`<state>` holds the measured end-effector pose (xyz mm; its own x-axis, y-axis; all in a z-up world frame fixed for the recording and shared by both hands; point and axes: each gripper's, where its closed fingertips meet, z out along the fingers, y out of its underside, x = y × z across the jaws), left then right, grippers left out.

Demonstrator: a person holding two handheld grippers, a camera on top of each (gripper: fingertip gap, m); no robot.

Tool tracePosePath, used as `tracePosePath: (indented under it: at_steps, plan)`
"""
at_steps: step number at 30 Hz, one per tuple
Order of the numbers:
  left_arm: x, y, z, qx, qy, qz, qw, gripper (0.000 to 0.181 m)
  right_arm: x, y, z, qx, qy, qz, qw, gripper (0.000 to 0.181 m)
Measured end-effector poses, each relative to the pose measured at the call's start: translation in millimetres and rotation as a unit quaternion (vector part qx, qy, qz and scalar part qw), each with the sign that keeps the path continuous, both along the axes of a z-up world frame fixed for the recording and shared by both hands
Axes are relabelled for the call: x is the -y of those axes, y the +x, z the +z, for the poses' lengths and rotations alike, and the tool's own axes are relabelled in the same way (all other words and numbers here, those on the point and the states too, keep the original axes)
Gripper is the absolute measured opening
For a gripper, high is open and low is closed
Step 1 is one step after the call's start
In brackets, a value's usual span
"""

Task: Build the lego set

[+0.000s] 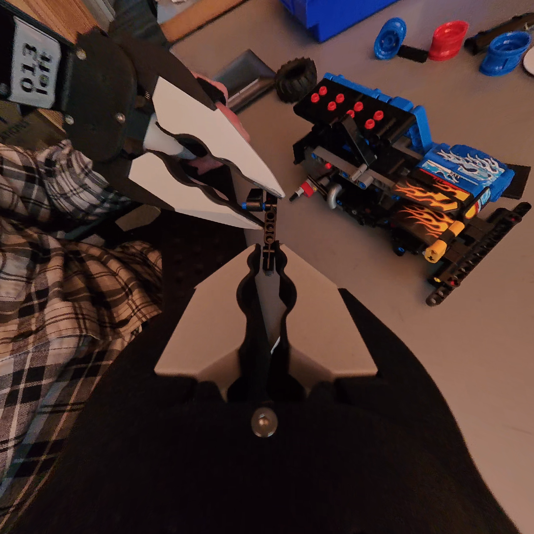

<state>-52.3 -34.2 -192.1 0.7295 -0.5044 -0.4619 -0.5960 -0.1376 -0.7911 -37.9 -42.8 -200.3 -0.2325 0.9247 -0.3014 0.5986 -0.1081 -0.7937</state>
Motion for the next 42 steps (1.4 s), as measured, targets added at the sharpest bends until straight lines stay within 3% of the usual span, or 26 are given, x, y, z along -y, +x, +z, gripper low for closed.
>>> tracePosePath:
  at_steps: [4, 7, 10, 15, 19, 22, 26, 28, 30, 34, 37, 42]
  plan:
    - [0.1, -5.5, 0.0, 0.028, -0.001, 0.003, 1.000, 0.018, 2.9, 2.7, 11.5, -0.027, -0.034, 0.018, 0.999, 0.029]
    - [2.0, -4.1, 5.8, 0.096, -0.008, -0.011, 0.995, 0.018, -1.3, 7.6, 14.3, -0.038, -0.021, 0.029, 0.999, 0.035]
    - [3.7, -2.0, 12.6, 0.162, -0.016, -0.028, 0.986, 0.018, 1.6, 8.0, 22.6, -0.069, -0.010, 0.046, 0.996, 0.035]
    - [7.3, 3.2, 33.9, 0.279, -0.024, -0.064, 0.958, 0.018, 16.8, 1.0, 35.1, -0.124, 0.030, 0.061, 0.990, 0.020]
    - [7.3, 0.7, 36.1, 0.301, -0.030, -0.065, 0.951, 0.019, 11.8, -2.5, 34.3, -0.116, 0.048, 0.029, 0.992, 0.012]
    - [6.4, -4.3, 25.1, 0.247, -0.037, -0.041, 0.967, 0.039, 2.4, -0.3, 20.7, -0.077, 0.073, 0.010, 0.994, 0.006]
    - [0.2, -33.1, 21.8, 0.144, -0.013, 0.017, 0.989, 0.040, -14.1, 3.8, -14.7, -0.001, 0.162, -0.008, 0.987, 0.006]
    - [-9.7, -54.0, 26.1, 0.056, 0.013, 0.057, 0.997, 0.045, -10.9, 3.3, -25.6, 0.013, 0.167, 0.004, 0.986, 0.006]
    - [-21.8, -68.3, 24.7, -0.044, 0.020, 0.085, 0.995, 0.051, -13.2, 1.3, -33.8, 0.022, 0.180, 0.004, 0.983, 0.006]
    - [-46.1, -81.4, 6.6, -0.169, -0.006, 0.108, 0.980, 0.049, -16.9, -1.4, -43.6, 0.025, 0.175, 0.003, 0.984, 0.005]
    - [-51.4, -80.0, 1.1, -0.188, -0.013, 0.102, 0.977, 0.024, -18.6, -1.1, -43.9, 0.021, 0.167, -0.001, 0.986, 0.005]
    - [-55.1, -80.8, 1.1, -0.190, 0.010, 0.105, 0.976, 0.023, -21.9, -2.1, -49.9, 0.029, 0.182, -0.002, 0.983, 0.005]
